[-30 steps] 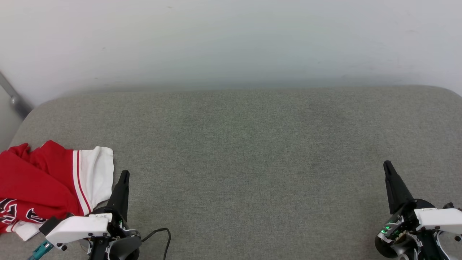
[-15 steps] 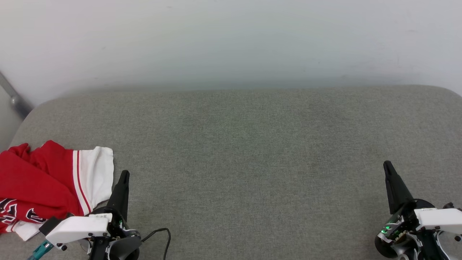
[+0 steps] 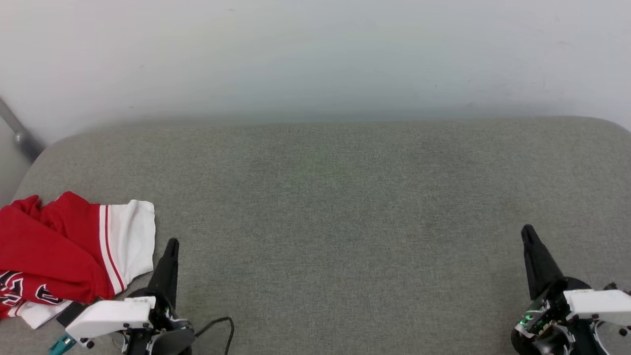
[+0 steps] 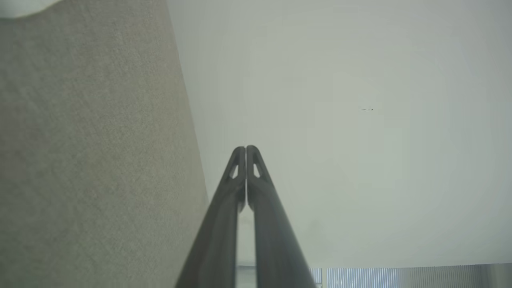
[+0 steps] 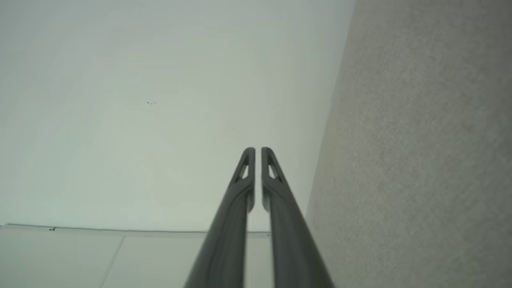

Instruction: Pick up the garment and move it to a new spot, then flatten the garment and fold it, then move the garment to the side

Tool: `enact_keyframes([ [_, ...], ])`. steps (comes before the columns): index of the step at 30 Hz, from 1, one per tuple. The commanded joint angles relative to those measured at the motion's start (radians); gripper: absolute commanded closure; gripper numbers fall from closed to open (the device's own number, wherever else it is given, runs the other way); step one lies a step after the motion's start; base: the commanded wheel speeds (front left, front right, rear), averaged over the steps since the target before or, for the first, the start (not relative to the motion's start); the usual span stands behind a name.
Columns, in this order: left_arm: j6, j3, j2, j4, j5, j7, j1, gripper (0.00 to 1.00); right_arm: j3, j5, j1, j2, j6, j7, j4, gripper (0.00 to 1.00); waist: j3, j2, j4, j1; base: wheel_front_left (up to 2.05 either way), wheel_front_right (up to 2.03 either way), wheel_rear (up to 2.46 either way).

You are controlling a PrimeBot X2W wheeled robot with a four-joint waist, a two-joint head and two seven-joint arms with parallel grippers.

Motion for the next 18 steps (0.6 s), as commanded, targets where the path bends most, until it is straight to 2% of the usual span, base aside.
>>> enact_keyframes([
  [1, 0.000, -0.003, 0.000, 0.007, 0.000, 0.000, 0.003, 0.00, 0.001, 0.000, 0.004, 0.000, 0.000, 0.000, 0.007, 0.00, 0.000, 0.0000, 0.000, 0.0000, 0.00, 0.00, 0.00],
  [11, 0.000, -0.055, -0.001, -0.019, -0.003, -0.042, 0.004, 0.00, 0.027, -0.024, 0.025, -0.001, 0.000, -0.042, -0.019, 0.00, -0.001, 0.0000, 0.001, 0.0000, 0.00, 0.00, 0.00],
  [18, 0.000, -0.076, 0.001, -0.051, 0.067, -0.080, -0.001, 0.00, 0.054, -0.107, 0.030, -0.017, 0.000, -0.078, -0.040, 0.00, -0.004, 0.0000, 0.003, 0.0000, 0.00, 0.00, 0.00],
])
